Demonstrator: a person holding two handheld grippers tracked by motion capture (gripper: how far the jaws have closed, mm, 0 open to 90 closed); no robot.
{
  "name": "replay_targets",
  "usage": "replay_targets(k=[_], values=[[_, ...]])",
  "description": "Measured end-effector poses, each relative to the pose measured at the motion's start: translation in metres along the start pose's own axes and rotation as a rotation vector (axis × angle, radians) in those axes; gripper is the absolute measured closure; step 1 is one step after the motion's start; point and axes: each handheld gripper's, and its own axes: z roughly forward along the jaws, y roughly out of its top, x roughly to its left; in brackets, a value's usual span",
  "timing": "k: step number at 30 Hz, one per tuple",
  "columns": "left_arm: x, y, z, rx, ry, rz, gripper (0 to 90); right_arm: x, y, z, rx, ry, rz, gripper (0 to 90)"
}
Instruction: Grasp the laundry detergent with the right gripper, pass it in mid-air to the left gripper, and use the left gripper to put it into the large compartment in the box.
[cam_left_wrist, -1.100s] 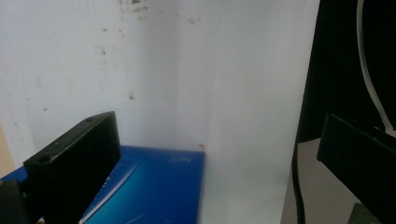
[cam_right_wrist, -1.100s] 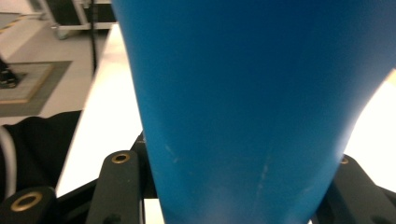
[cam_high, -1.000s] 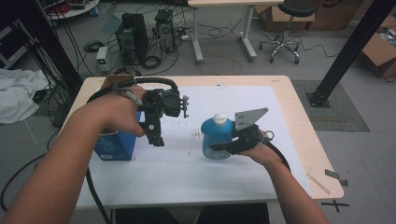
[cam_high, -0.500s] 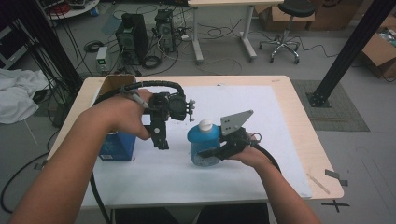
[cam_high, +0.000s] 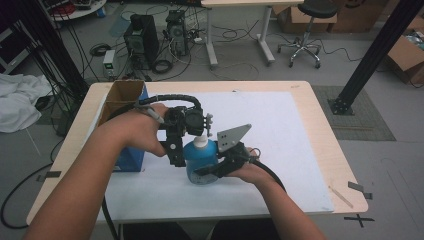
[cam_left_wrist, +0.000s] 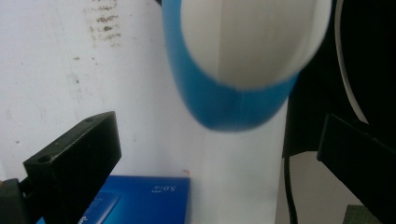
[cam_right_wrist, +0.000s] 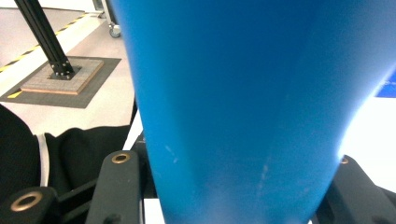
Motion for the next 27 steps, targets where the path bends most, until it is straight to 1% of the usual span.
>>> replay_targets(k=[1, 2, 3, 6, 12, 13, 18, 20, 21, 27], values=[[0.000, 0.000, 0.000, 0.000, 0.000, 0.000, 0.1, 0.000, 0.000, 0.000, 0.000, 0.000, 0.000, 47.7], [-0.001, 0.001, 0.003, 0.001, -0.004, 0.000, 0.1, 0.000, 0.001, 0.005, -0.003, 0.003, 0.004, 47.7], [-0.001, 0.001, 0.003, 0.001, -0.004, 0.000, 0.1, 0.000, 0.001, 0.005, -0.003, 0.003, 0.004, 47.7], [-0.001, 0.002, 0.007, -0.004, -0.010, 0.003, 0.1, 0.001, 0.004, 0.013, -0.017, 0.009, 0.006, 47.7], [-0.002, 0.003, 0.015, -0.007, -0.017, 0.004, 0.1, 0.000, 0.007, 0.022, -0.023, 0.006, 0.001, 47.6], [-0.002, 0.003, 0.015, -0.006, -0.018, 0.005, 0.1, 0.000, 0.007, 0.023, -0.022, 0.006, 0.007, 47.6], [-0.003, 0.003, 0.018, -0.005, -0.017, 0.009, 0.1, 0.000, 0.008, 0.028, -0.020, 0.006, 0.000, 47.6], [-0.003, 0.003, 0.018, -0.006, -0.016, 0.009, 0.1, 0.000, 0.008, 0.030, -0.022, 0.004, 0.006, 47.6], [-0.003, 0.003, 0.019, -0.008, -0.016, 0.008, 0.1, -0.001, 0.009, 0.030, -0.024, 0.001, -0.001, 47.6], [-0.003, 0.004, 0.021, -0.002, -0.013, 0.006, 0.1, 0.000, 0.011, 0.031, -0.024, -0.006, 0.003, 47.6]])
